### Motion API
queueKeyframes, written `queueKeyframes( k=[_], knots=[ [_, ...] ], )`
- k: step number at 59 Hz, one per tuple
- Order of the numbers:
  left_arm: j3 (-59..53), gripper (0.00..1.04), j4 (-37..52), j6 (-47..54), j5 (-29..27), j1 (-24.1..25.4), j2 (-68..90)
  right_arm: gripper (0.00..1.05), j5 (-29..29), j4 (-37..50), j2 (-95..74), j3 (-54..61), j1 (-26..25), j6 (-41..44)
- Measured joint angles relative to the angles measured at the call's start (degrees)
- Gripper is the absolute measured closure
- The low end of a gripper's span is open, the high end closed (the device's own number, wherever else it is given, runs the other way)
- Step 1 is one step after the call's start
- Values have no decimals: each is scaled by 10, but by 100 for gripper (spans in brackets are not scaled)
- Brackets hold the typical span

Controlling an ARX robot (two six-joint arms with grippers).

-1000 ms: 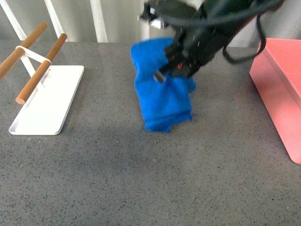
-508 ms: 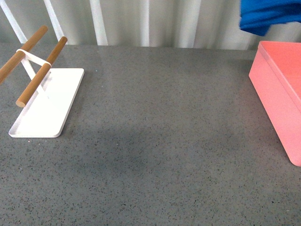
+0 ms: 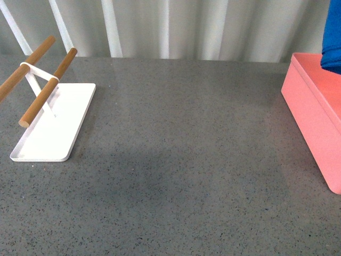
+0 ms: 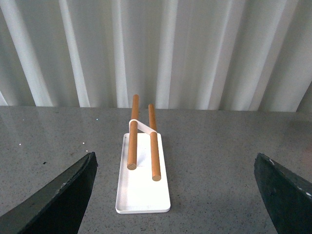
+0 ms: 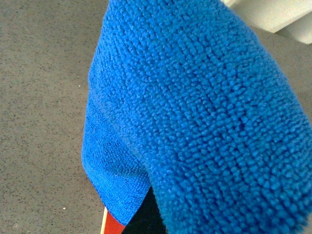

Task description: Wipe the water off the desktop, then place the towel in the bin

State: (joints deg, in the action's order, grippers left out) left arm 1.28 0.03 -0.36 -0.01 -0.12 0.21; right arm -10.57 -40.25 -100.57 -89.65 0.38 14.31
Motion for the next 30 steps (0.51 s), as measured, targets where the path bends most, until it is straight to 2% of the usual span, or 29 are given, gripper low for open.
queueKeyframes(
  k=[19, 30],
  knots=[
    [0, 7, 0, 0, 0, 0, 0, 101, 26, 37, 10, 75, -71, 17],
    [0, 7, 0, 0, 0, 0, 0, 101, 30, 54, 10, 84, -85, 25]
  ],
)
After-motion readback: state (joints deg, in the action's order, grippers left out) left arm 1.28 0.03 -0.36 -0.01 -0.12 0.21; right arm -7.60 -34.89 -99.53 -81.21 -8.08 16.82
